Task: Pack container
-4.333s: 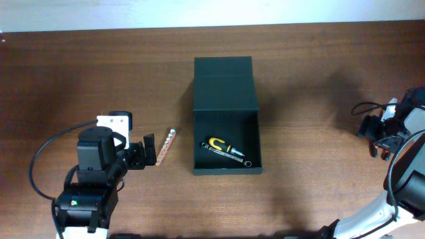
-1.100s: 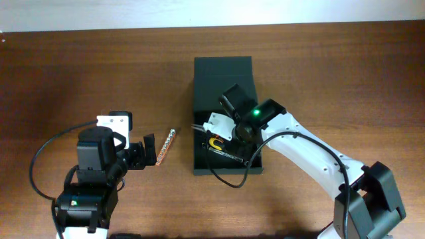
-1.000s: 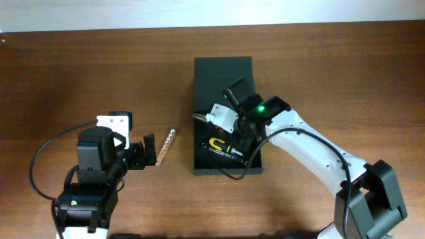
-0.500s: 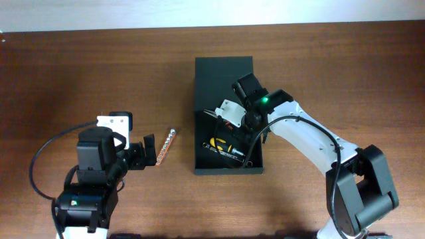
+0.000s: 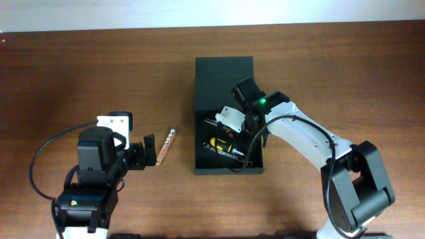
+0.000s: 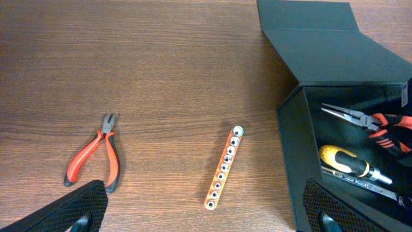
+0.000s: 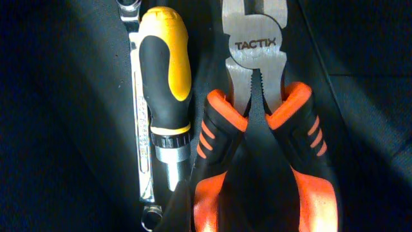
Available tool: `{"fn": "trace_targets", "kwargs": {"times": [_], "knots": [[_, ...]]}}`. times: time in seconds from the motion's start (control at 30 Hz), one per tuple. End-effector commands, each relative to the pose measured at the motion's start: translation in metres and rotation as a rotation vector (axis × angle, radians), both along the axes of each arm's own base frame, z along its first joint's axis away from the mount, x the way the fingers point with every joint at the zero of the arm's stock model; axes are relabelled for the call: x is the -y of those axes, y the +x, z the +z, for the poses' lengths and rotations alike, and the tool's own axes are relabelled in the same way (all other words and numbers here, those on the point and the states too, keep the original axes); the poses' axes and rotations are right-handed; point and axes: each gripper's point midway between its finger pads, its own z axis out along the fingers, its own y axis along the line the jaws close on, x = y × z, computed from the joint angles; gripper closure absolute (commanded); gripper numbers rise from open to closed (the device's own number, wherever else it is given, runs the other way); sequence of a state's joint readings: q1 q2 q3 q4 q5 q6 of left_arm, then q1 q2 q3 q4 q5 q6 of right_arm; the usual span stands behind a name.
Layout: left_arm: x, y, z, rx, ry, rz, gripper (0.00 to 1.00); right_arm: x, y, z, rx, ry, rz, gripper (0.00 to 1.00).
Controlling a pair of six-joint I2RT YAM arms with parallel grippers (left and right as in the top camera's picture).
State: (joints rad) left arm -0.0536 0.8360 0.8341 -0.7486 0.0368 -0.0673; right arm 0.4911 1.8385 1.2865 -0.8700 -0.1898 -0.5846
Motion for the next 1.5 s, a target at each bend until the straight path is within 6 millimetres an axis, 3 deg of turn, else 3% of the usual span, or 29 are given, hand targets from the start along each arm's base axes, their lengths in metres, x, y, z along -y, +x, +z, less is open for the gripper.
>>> {"fn": "trace_targets", "kwargs": {"times": [0.0, 0.03, 0.07, 0.13, 0.27, 0.37, 0.4, 0.5, 0.53, 0.6, 0.63, 0.73, 0.83, 0.9, 1.0, 1.17, 1.33, 1.47], "knots": [[0.000, 0.002, 0.007, 0.017, 0.006, -0.012, 0.01, -0.003, -0.003, -0.002, -0.019, 0.017, 0.009, 0.75], [0.000, 0.002, 0.007, 0.017, 0.006, -0.012, 0.01, -0.004, -0.004, -0.002, -0.023, 0.026, 0.009, 0.54], [0.000, 0.002, 0.007, 0.017, 0.005, -0.012, 0.01, -0.005, -0.005, -0.001, -0.025, 0.030, 0.011, 0.51], [0.000, 0.002, 0.007, 0.017, 0.005, -0.012, 0.01, -0.005, -0.005, -0.001, -0.027, 0.033, 0.011, 0.34], [0.000, 0.002, 0.007, 0.020, 0.005, -0.012, 0.01, -0.006, -0.003, 0.001, -0.022, 0.036, 0.010, 0.17], [0.001, 0.004, 0.010, 0.029, 0.004, -0.014, 0.01, -0.011, 0.007, 0.022, 0.010, 0.053, -0.006, 0.07], [0.004, 0.004, 0.012, 0.036, 0.008, -0.041, 0.01, -0.014, 0.016, 0.043, 0.050, 0.067, -0.018, 0.02], [0.008, 0.005, 0.024, 0.059, 0.016, -0.084, 0.01, -0.015, 0.040, 0.099, 0.176, 0.074, -0.053, 0.01], [0.008, 0.006, 0.031, 0.063, 0.016, -0.083, 0.01, -0.008, 0.055, 0.132, 0.254, 0.058, -0.115, 0.01], [0.010, 0.010, 0.041, 0.036, 0.033, -0.107, 0.01, 0.017, 0.077, 0.193, 0.392, 0.028, -0.254, 0.01], [0.015, 0.015, 0.046, 0.000, 0.061, -0.147, 0.01, 0.046, 0.089, 0.236, 0.466, 0.026, -0.397, 0.01], [0.026, 0.030, 0.049, -0.065, 0.090, -0.206, 0.01, 0.090, 0.095, 0.279, 0.505, 0.069, -0.606, 0.01], [0.039, 0.058, 0.034, -0.146, 0.099, -0.245, 0.01, 0.172, 0.091, 0.314, 0.522, 0.091, -0.919, 0.01], [0.043, 0.067, 0.015, -0.209, 0.102, -0.256, 0.01, 0.222, 0.084, 0.317, 0.503, 0.090, -1.089, 0.01], [0.047, 0.075, -0.028, -0.347, 0.120, -0.288, 0.01, 0.274, 0.067, 0.306, 0.404, 0.132, -1.249, 0.01], [0.048, 0.077, -0.088, -0.537, 0.122, -0.297, 0.01, 0.331, 0.044, 0.278, 0.249, 0.176, -1.429, 0.01], [0.047, 0.075, -0.127, -0.649, 0.140, -0.331, 0.01, 0.344, 0.040, 0.251, 0.178, 0.151, -1.472, 0.01], [0.039, 0.071, -0.159, -0.738, 0.230, -0.332, 0.01, 0.344, 0.041, 0.213, 0.092, 0.127, -1.479, 0.01]]}}
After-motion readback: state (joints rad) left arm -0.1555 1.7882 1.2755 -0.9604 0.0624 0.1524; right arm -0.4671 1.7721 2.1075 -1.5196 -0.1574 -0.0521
